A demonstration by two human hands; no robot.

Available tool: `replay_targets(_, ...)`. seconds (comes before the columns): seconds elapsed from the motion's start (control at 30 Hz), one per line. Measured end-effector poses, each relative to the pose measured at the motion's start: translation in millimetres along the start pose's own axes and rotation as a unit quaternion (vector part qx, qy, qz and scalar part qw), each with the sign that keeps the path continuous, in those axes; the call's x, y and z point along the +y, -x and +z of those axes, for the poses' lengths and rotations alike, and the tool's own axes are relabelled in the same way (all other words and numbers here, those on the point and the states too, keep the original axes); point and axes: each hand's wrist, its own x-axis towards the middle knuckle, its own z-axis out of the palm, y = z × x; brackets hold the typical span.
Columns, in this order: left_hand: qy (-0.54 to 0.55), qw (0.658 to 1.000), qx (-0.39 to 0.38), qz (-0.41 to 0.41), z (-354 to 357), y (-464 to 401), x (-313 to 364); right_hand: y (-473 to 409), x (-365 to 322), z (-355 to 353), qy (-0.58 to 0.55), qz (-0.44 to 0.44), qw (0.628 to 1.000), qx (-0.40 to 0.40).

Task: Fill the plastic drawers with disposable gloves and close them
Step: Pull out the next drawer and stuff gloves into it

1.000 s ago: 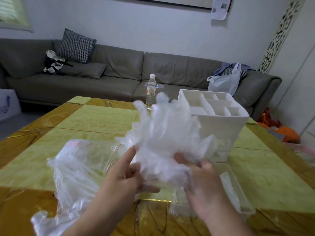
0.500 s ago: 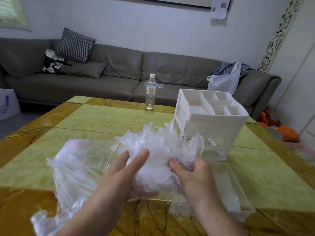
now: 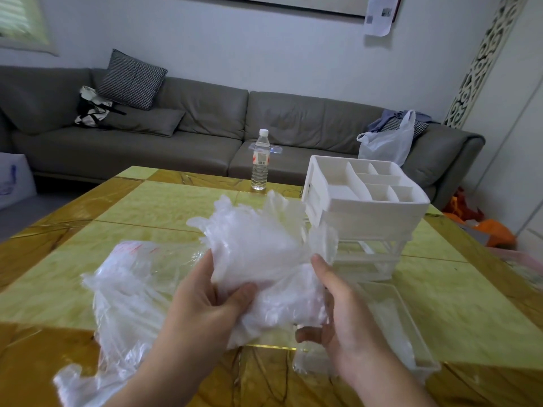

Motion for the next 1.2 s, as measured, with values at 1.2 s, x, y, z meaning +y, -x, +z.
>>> replay_targets(1.2,-0.042,0.995,0.082,-0.044,-3,-6,-4,-4,2,-11,0.019,-0.071,0.997,0.020)
